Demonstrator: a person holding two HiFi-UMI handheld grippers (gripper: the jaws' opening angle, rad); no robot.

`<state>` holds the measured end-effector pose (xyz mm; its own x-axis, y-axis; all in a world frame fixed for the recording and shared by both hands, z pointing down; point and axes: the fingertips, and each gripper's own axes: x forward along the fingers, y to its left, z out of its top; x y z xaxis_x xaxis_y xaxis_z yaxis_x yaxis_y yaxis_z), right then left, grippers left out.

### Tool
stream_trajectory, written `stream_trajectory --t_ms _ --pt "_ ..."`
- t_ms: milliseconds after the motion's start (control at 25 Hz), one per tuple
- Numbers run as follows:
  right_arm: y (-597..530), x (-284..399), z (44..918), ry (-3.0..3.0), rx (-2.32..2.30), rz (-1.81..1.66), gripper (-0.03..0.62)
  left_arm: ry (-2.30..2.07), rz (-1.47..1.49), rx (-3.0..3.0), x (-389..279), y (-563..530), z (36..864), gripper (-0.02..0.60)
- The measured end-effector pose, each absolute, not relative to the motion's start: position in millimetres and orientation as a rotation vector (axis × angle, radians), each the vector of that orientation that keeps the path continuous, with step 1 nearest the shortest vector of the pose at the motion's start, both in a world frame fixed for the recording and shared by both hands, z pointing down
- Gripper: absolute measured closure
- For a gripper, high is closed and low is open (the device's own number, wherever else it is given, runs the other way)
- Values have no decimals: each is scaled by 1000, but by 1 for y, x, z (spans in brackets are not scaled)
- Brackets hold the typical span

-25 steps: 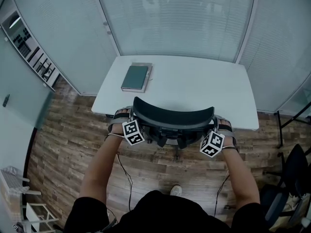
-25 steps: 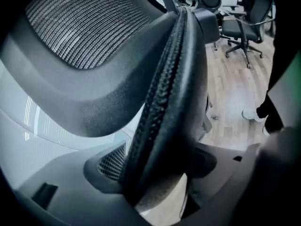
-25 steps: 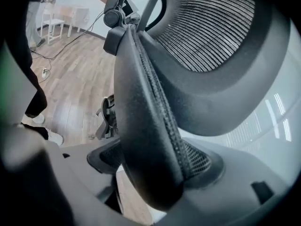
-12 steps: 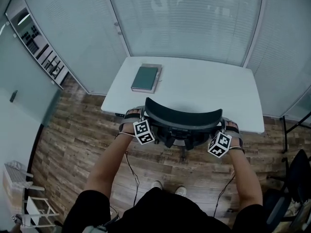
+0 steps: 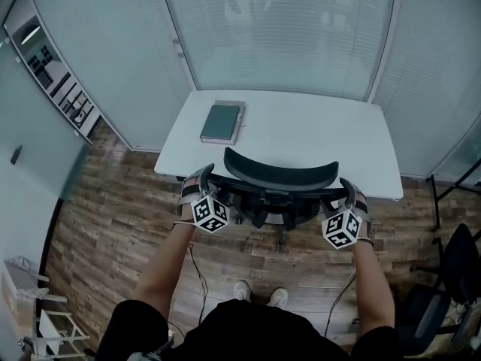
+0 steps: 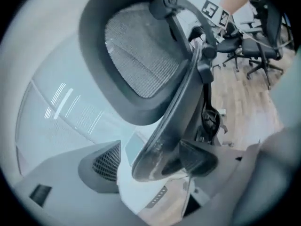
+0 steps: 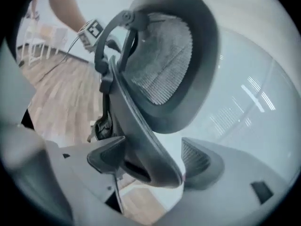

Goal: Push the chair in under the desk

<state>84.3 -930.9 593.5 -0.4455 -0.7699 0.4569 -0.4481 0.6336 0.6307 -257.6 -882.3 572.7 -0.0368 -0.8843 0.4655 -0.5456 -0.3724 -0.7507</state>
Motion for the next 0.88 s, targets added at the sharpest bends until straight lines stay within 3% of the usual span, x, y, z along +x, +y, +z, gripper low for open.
stream_trajectory --t_ms 160,240,320,440,480,520,600,880 --pt "-869 86 567 -2279 1075 -329 223 1729 -1057 -2138 -240 -833 550 195" --pt "-840 74 552 -2418 1096 -197 260 1859 -821 -2299 -228 -814 538 229" --pt "-819 65 535 -2525 1161 -97 352 1982 -578 -2425 -219 -798 528 304" --pt "-801 61 513 -2615 1301 41 589 2068 -339 -2504 -207 -777 514 467" --pt "-798 59 507 -2656 1321 133 589 2072 -299 -2515 -204 -771 510 537" --pt "-796 57 502 -2699 1328 238 591 2071 -275 -2528 -201 -764 509 569" --pt "-797 57 494 -2744 1335 339 592 2067 -275 -2546 -200 -754 511 569" --pt "-786 49 487 -2701 1290 124 592 2002 -352 -2545 -192 -749 519 569"
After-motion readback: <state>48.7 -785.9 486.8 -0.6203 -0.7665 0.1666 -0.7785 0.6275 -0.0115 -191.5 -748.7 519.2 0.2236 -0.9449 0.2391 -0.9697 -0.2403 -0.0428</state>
